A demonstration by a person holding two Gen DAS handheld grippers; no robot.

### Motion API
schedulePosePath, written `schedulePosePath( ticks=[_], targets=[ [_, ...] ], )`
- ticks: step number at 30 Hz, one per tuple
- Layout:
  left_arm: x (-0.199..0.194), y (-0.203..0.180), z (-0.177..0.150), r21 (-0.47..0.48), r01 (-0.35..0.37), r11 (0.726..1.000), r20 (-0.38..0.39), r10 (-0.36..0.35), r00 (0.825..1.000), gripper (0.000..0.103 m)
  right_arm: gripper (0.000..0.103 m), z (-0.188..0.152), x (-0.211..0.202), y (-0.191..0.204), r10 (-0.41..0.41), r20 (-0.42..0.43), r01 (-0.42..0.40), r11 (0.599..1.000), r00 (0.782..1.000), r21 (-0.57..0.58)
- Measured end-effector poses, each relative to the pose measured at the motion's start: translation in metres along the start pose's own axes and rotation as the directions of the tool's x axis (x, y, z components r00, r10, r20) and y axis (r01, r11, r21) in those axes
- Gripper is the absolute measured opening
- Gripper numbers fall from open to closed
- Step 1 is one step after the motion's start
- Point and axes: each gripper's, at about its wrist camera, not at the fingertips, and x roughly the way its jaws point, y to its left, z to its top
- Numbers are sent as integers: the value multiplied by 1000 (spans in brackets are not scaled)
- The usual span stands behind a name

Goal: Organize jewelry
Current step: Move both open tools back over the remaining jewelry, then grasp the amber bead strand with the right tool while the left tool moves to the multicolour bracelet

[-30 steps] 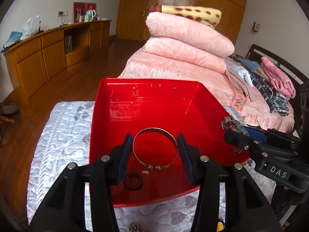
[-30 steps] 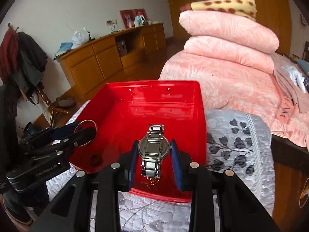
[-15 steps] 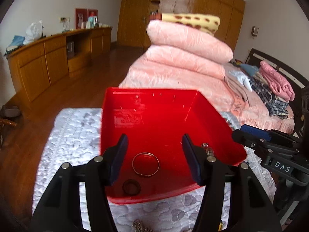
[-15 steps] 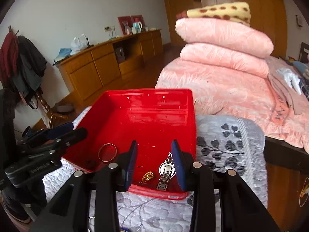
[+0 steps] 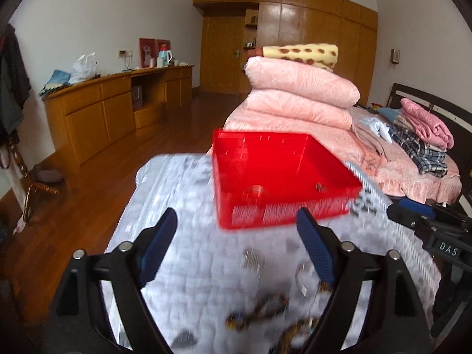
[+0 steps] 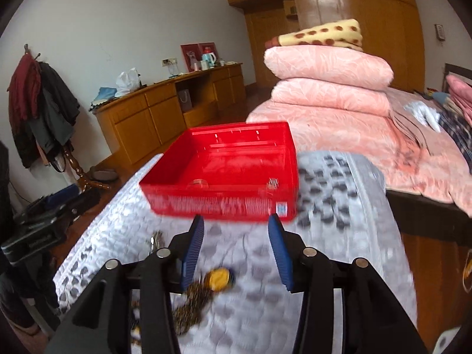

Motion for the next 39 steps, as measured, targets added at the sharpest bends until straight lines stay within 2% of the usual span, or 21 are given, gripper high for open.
schedulePosePath(
  ticks=[5,9,10,17,27,29,33,38,39],
  targets=[
    [-15,13,-35,-31,-23,999,-39,21,999,91,60,-37,-10,11,11,-40,-10,1000,999,18],
    [-21,25,-58,-55,-30,998,-83,26,996,95,82,-58,-14,21,10,-72,-10,1000,997,1],
    [-22,28,-64,-57,-39,998,-95,34,995,96,85,-62,-14,23,-2,-75,1,1000,997,-8],
    [-23,35,-90,-53,-76,996,-157,67,985,97,85,-83,-3,30,-18,-133,15,1000,991,-24],
    [-19,35,-94,-49,-60,997,-165,51,985,97,84,-74,20,36,19,-181,-18,1000,983,8],
    [-16,35,-94,-50,-54,997,-170,45,984,97,80,-69,30,37,-6,-202,7,1000,979,2],
    [-10,35,-93,-62,-38,997,-185,26,982,97,59,-68,47,38,-27,-254,31,999,967,13],
    [-4,36,-92,-71,-21,997,-202,6,979,97,55,-69,59,38,-30,-283,40,999,959,29],
    [-3,36,-92,-72,-19,997,-206,4,978,97,51,-70,59,40,-27,-284,35,999,959,23]
  ],
)
